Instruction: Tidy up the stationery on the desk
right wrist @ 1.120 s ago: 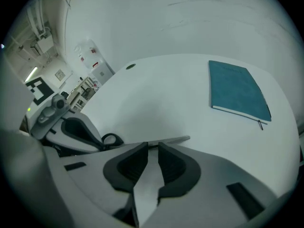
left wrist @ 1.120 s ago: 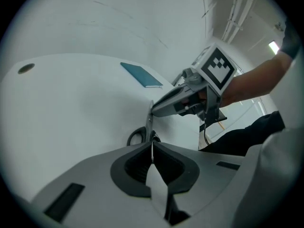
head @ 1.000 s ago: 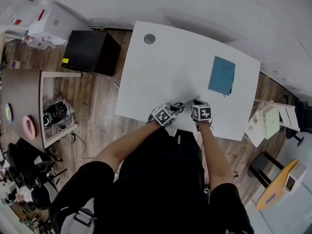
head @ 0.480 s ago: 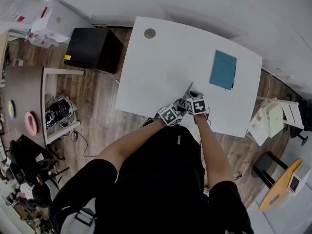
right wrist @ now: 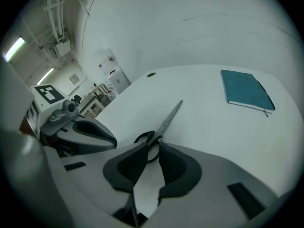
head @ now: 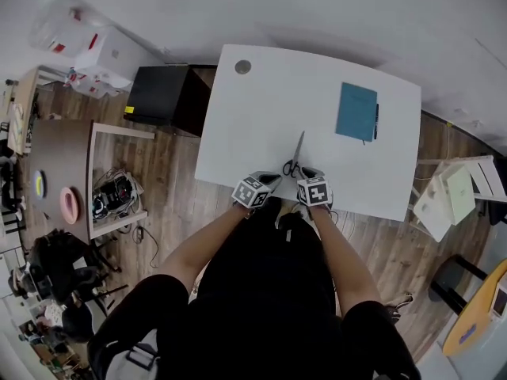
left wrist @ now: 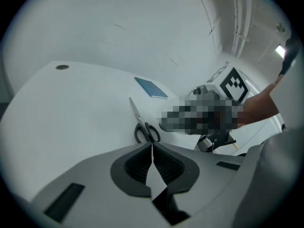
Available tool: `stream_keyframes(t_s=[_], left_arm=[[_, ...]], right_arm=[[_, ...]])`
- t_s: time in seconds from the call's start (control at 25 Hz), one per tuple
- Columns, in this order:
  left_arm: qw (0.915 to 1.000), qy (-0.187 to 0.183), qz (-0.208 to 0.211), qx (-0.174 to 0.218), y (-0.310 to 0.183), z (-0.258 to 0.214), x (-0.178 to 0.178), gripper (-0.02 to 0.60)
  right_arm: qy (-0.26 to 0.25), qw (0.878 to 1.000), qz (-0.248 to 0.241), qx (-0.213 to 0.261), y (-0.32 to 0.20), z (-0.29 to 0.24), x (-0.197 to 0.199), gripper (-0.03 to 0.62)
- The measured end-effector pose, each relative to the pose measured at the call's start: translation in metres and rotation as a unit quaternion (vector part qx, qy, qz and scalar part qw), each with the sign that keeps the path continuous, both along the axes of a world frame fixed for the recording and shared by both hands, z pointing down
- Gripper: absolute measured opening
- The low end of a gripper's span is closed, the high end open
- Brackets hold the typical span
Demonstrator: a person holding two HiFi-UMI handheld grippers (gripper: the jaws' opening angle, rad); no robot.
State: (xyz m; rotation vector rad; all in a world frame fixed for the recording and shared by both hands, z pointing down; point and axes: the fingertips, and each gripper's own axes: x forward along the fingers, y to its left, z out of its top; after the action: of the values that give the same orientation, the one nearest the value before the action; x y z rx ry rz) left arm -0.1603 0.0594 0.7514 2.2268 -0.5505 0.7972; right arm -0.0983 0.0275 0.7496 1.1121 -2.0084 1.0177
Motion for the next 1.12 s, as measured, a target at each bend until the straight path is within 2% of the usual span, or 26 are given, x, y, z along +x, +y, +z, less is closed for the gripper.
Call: stream_keyframes(t_s=[0.2,0.28,0.4,0.68,0.88,1.0,1.12], left_arm=[[0.9987,0.002,-0.051,-0.008,-0.011,-0.01,-0.024,0.017],[0.9986,0.004,-0.053,-0.002,-0.018,-0.014,-0.027,0.015],[0.9994,0.0,-0.034,-0.009,-0.025,-0.01,-0.03,0.016],[0.9989,0.03,0.021,-0.031,-0.029,-0.012,-0.041,0.017],[0.9969,0.044,0.05,-0.041,-0.04,-0.011,-0.052,0.015],[0.9958,0.053,0.063,-0.04,-0.05,-0.011,-0.055,0.015],[0.9952,0.06,0.067,-0.039,-0.058,-0.012,-0.062,0.015]], right_arm=[[-0.025,1.0,0.013,-0.013,0.015,0.005,-0.022,0.08],[-0.019,0.999,0.023,-0.013,0.012,0.005,-0.025,0.078],[0.001,0.999,0.048,-0.017,0.004,0.012,-0.027,0.08],[0.058,0.987,0.142,-0.043,-0.008,0.023,-0.022,0.123],[0.121,0.976,0.171,-0.052,-0.013,0.028,-0.016,0.103],[0.125,0.973,0.19,-0.051,-0.014,0.03,-0.013,0.098],[0.107,0.968,0.22,-0.047,-0.01,0.027,-0.014,0.092]])
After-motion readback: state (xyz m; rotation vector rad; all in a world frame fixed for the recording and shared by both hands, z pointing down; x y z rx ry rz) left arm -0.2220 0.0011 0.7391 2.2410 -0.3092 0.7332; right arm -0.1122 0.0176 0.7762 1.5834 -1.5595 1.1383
